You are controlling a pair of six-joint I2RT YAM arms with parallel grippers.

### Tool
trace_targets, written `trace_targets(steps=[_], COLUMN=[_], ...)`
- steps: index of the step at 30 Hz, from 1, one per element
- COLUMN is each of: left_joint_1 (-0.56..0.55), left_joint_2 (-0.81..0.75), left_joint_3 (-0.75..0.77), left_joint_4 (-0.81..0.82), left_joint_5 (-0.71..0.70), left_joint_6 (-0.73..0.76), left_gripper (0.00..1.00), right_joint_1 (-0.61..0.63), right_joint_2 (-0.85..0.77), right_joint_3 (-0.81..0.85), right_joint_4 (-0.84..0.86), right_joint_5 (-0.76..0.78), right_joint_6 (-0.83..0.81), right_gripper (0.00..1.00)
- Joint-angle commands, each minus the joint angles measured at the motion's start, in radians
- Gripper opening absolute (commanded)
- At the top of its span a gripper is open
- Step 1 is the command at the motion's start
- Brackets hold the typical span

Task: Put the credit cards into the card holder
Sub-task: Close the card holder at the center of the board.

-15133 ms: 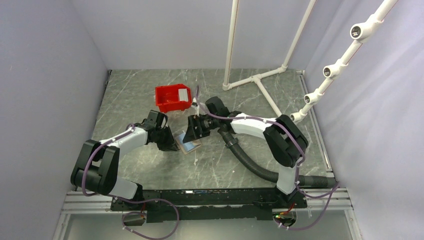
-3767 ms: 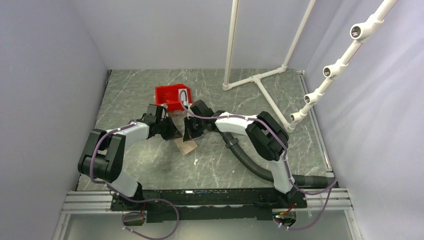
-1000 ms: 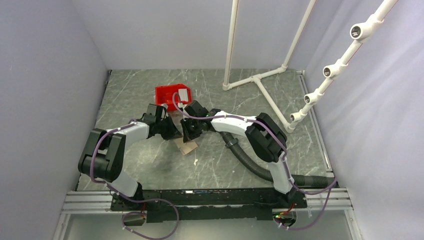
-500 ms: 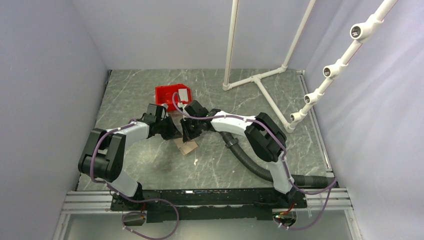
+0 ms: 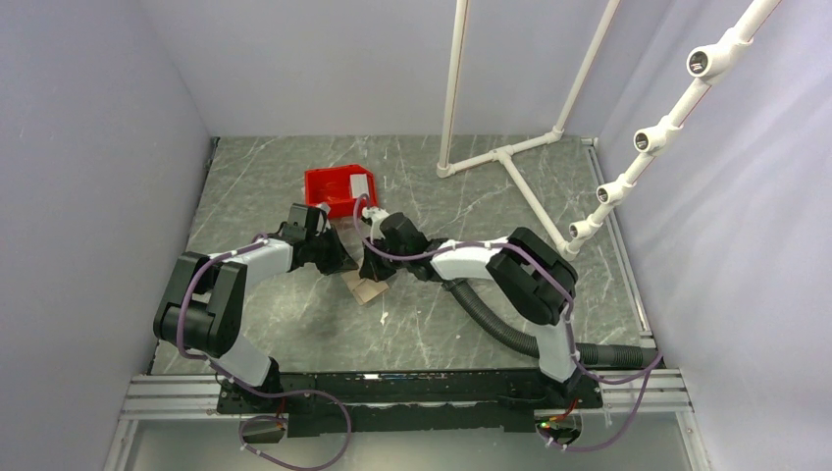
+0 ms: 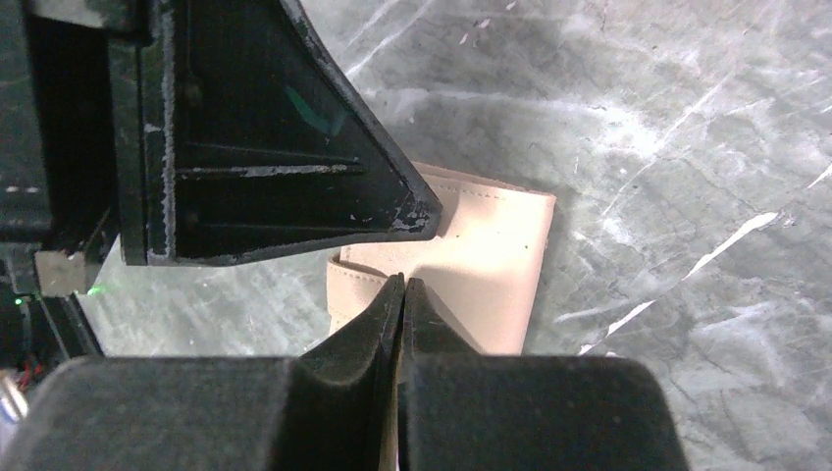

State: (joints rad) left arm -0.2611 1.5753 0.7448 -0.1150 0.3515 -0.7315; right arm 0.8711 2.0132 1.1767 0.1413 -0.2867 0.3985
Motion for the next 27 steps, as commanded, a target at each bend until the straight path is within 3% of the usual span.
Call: trace_targets(steps=[1,15,22,27], left_joint_1=[-0.004,0.015,0.056,0.112], left_joint_2=[0.007,-0.002,-0.006,-0.066], left_joint_3=[-0.025,-0.006,0.017,0.055], left_joint_4=[-0.052,-0.086,-0.104,-0.122], left_joint_5=[-0.032,-0.016,0.061,0.194], left_joint_6=[0.037,0.061,0.076,0.055], left_gripper=[0.00,0.00,0.00,0.33], right_joint_1=[0.041,0.187,0.216,0.226], right_joint_2=[0.083,0.183,0.185,0.171], right_joint_3=[-0.141,-0.191,-0.259,-0.310], right_joint_4=[-0.104,-0.124,-0.064,-0.028], right_joint_5=[0.198,0.568,0.664,0.693], right_joint_6=[-0.079,-0.119,-0.110,-0.094], right_gripper=[0.00,0.00,0.00,0.00])
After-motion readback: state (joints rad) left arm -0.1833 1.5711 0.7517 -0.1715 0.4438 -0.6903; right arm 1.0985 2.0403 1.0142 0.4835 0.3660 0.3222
